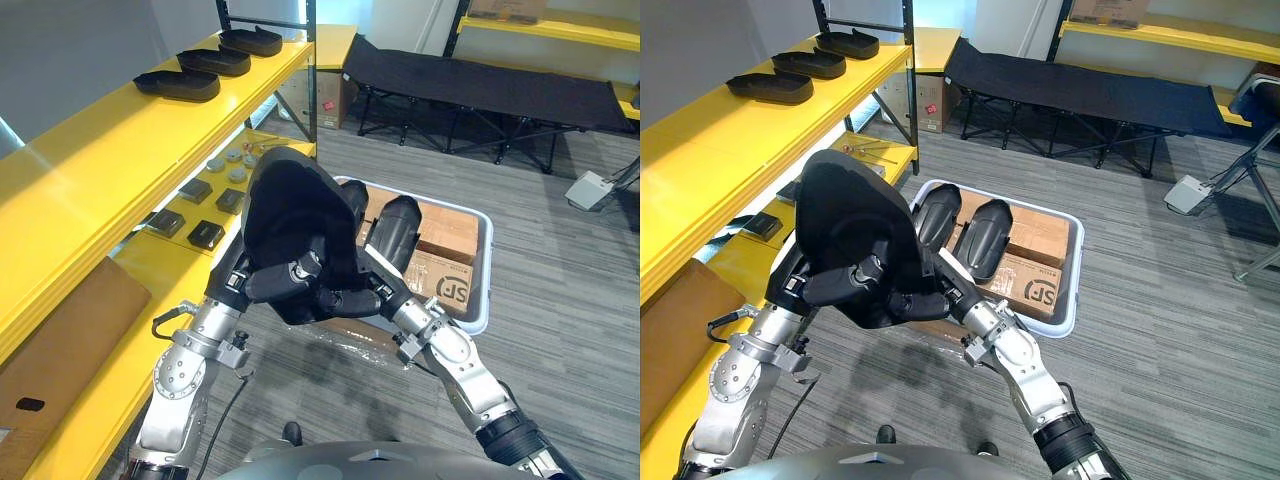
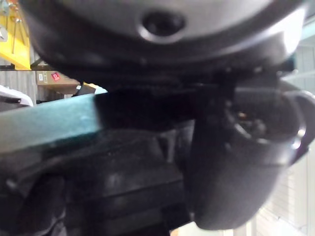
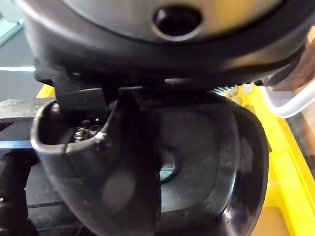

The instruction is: Walk over and take three plastic housings, then place them on the shelf

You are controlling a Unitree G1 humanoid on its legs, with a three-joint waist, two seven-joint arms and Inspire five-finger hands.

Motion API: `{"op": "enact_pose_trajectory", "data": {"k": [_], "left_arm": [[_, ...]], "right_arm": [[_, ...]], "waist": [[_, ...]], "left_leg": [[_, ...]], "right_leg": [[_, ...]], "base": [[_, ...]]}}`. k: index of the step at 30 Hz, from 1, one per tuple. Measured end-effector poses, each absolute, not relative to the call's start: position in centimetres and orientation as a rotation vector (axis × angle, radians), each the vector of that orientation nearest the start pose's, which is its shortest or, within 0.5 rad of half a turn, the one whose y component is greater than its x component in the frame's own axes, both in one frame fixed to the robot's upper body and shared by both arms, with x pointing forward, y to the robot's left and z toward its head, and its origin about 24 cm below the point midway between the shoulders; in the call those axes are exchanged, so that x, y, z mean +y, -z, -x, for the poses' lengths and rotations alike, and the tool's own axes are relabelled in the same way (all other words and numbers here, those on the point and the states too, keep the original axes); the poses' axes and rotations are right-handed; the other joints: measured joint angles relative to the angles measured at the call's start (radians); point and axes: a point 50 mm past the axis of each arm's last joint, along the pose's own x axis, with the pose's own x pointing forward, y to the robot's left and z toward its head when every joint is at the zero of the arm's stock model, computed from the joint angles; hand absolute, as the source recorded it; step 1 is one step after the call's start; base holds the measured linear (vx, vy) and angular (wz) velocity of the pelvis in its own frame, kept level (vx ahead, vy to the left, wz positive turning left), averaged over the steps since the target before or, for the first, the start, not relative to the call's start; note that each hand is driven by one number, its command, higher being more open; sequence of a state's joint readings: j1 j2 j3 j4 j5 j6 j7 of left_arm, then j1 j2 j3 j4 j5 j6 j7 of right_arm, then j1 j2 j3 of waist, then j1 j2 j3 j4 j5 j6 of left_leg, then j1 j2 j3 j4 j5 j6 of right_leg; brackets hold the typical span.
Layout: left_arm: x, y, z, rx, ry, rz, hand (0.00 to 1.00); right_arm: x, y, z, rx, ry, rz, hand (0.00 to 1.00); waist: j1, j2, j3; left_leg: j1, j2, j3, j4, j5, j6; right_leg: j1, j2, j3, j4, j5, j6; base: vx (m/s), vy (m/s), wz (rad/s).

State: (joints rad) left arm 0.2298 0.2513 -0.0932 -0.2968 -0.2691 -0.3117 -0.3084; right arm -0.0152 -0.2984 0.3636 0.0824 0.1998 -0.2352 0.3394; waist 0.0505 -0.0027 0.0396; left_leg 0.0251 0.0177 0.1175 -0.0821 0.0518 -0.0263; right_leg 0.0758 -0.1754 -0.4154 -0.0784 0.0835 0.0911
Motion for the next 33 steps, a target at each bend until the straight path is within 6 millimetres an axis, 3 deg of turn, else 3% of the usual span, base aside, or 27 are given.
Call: {"op": "enact_pose_trajectory", "data": {"k": [2, 3, 12, 23, 27, 31, 33], "left_arm": [[15.9, -9.1, -19.9, -0.361, 0.394, 0.012, 0.0], [15.9, -9.1, -20.0, -0.365, 0.395, 0.012, 1.0], [15.2, -11.5, -20.7, -0.441, 0.403, 0.059, 1.0], [15.4, -10.6, -21.1, -0.368, 0.326, 0.121, 1.0], [15.8, -9.6, -21.3, -0.333, 0.306, 0.223, 1.0], [17.0, -8.8, -20.7, -0.331, 0.158, 0.315, 1.0], [19.0, -9.2, -20.3, -0.408, -0.043, 0.353, 1.0]], "right_arm": [[-10.8, -3.3, -23.2, -0.071, -0.689, 0.089, 0.0], [-10.8, -3.3, -23.2, -0.072, -0.689, 0.088, 0.0], [-10.1, -3.4, -23.2, -0.08, -0.643, -0.006, 0.0], [-9.9, -3.5, -23.4, -0.08, -0.58, 0.004, 0.0], [-9.9, -3.3, -23.5, -0.063, -0.562, -0.003, 0.0], [-9.7, -3.6, -23.8, -0.075, -0.518, -0.047, 0.0], [-9.8, -3.6, -24.0, -0.079, -0.493, -0.059, 0.0]], "waist": [[-0.001, -0.001, 0.0], [-0.001, -0.001, 0.0], [-0.001, -0.01, 0.001], [0.0, -0.014, 0.004], [-0.001, -0.014, 0.004], [-0.004, -0.014, 0.004], [-0.001, -0.014, 0.004]], "left_leg": [[0.0, 0.0, 0.0, 0.0, 0.0, 0.0], [0.0, 0.0, 0.0, 0.0, 0.0, 0.0], [0.0, 0.0, -0.001, 0.001, 0.0, -0.001], [0.0, -0.001, -0.002, 0.0, 0.0, 0.0], [0.002, -0.001, -0.002, 0.0, 0.0, 0.0], [0.003, 0.0, -0.002, 0.0, 0.001, 0.0], [0.004, -0.001, -0.004, -0.001, 0.001, 0.0]], "right_leg": [[0.0, 0.0, 0.0, 0.0, 0.0, 0.0], [0.0, 0.0, 0.0, 0.0, 0.0, -0.001], [0.0, 0.0, 0.0, 0.0, -0.001, -0.001], [0.0, 0.0, 0.0, 0.0, -0.001, -0.001], [0.002, 0.0, 0.0, 0.0, -0.001, -0.001], [0.003, 0.0, 0.0, 0.0, -0.001, -0.001], [0.005, 0.0, -0.002, 0.0, -0.001, -0.001]], "base": [[0.0, 0.0, 0.0], [0.0, 0.0, 0.0], [0.0, 0.0, 0.0], [0.0, 0.0, 0.0], [0.0, 0.0, 0.0], [0.0, 0.0, 0.0], [0.0, 0.0, 0.02]]}}
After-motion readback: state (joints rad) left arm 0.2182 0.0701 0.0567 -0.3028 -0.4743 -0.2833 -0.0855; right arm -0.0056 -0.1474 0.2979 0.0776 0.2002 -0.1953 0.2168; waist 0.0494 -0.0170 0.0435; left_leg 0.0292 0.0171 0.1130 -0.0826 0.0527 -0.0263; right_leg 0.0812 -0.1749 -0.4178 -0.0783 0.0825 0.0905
